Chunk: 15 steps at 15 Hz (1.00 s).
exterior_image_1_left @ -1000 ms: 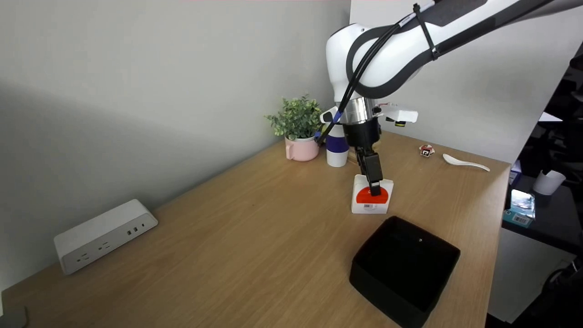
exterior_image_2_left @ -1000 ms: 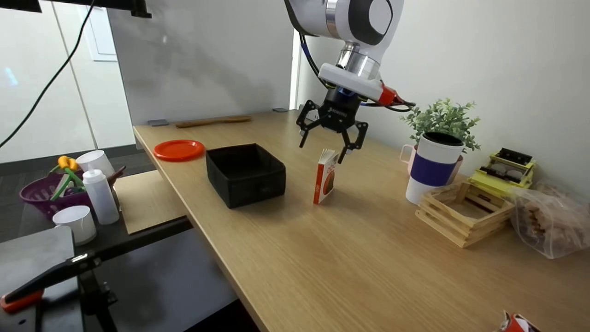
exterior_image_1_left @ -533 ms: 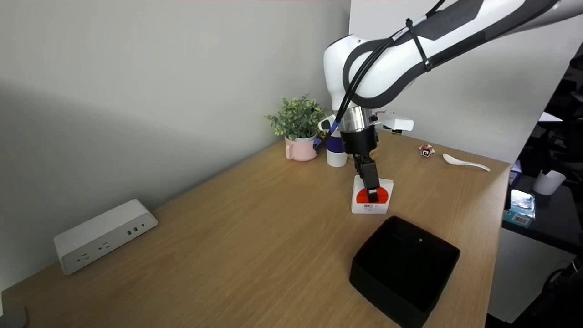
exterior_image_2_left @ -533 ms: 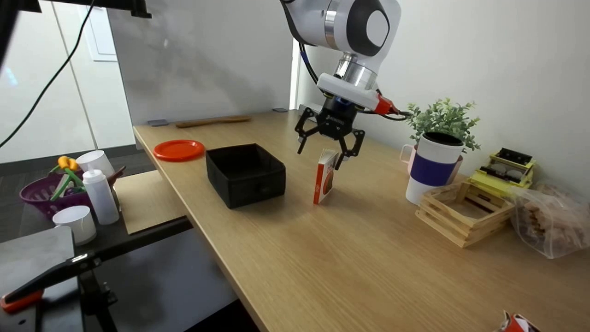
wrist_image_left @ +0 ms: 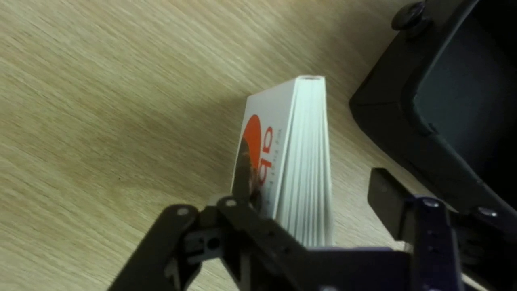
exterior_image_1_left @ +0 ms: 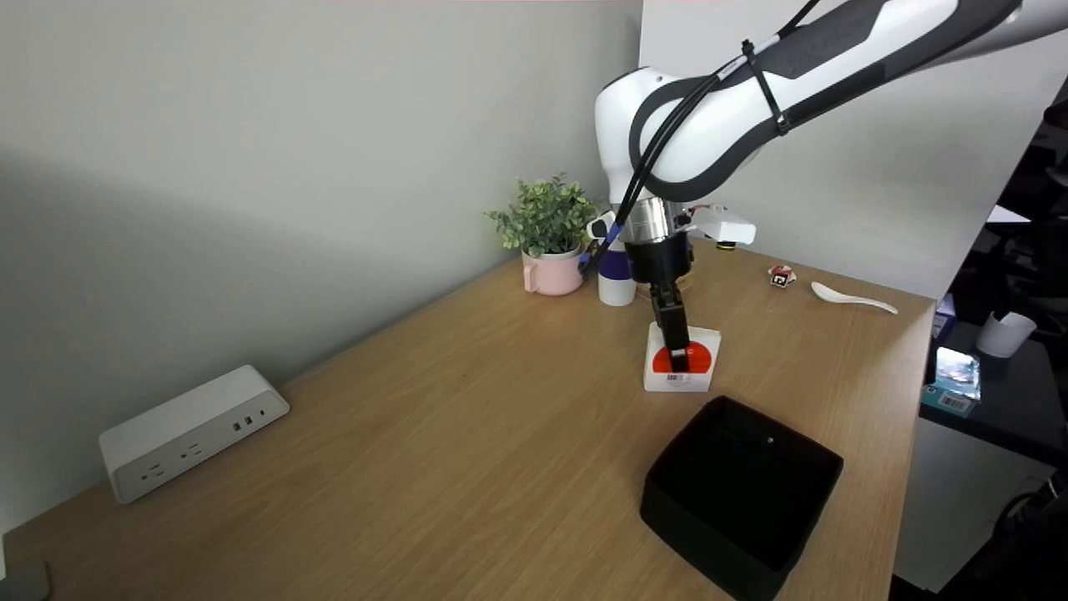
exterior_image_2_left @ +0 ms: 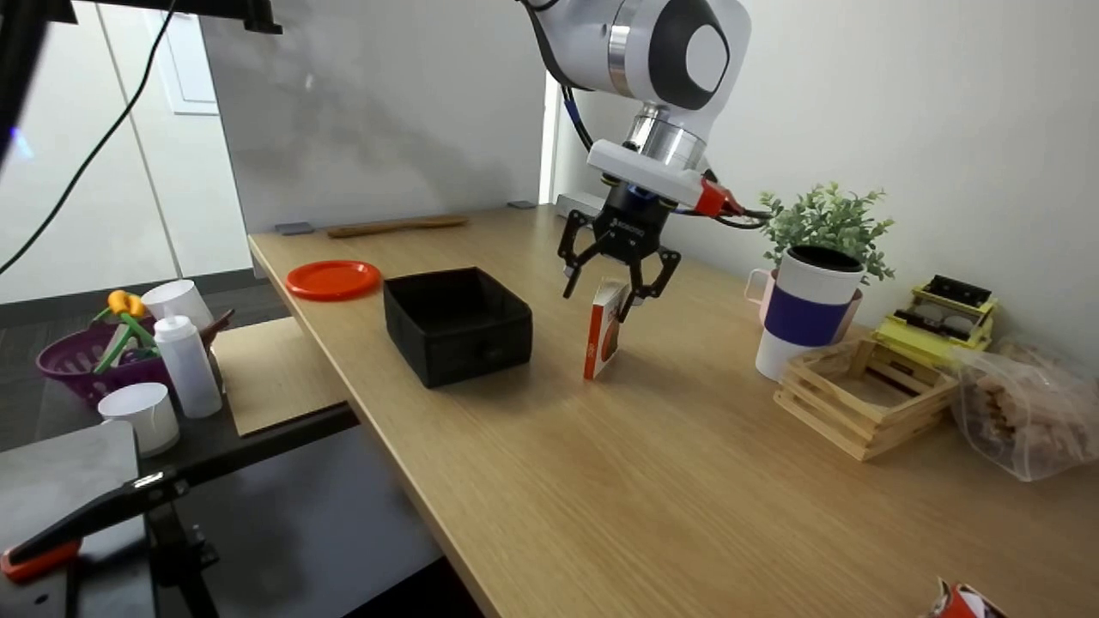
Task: Put the book in the black bowl
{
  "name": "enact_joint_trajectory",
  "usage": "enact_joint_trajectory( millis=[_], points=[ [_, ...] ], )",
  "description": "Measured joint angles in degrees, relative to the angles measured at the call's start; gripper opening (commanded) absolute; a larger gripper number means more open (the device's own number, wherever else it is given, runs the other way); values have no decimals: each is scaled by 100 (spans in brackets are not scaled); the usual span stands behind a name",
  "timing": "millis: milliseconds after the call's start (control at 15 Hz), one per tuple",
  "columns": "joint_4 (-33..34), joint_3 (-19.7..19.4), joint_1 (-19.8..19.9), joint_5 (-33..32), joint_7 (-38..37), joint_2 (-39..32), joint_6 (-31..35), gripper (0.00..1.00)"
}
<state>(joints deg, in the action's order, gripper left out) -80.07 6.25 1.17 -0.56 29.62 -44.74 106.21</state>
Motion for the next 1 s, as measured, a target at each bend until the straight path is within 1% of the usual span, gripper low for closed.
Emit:
enact_joint_trajectory(
  millis=[333,400,467,533,600,667,1000],
  points=[
    [0,-16,2,-1,-235,0,42,9],
    [0,-16,2,-1,-261,0,47,4],
    [0,-17,2,-1,-292,0,54,0],
    [0,-17,2,-1,-329,0,64,0],
    [0,-17,2,0,-383,0,85,3],
    [0,-17,2,0,-442,0,118,4],
    [-12,-39,3,2,-1017,45,479,4]
  ],
)
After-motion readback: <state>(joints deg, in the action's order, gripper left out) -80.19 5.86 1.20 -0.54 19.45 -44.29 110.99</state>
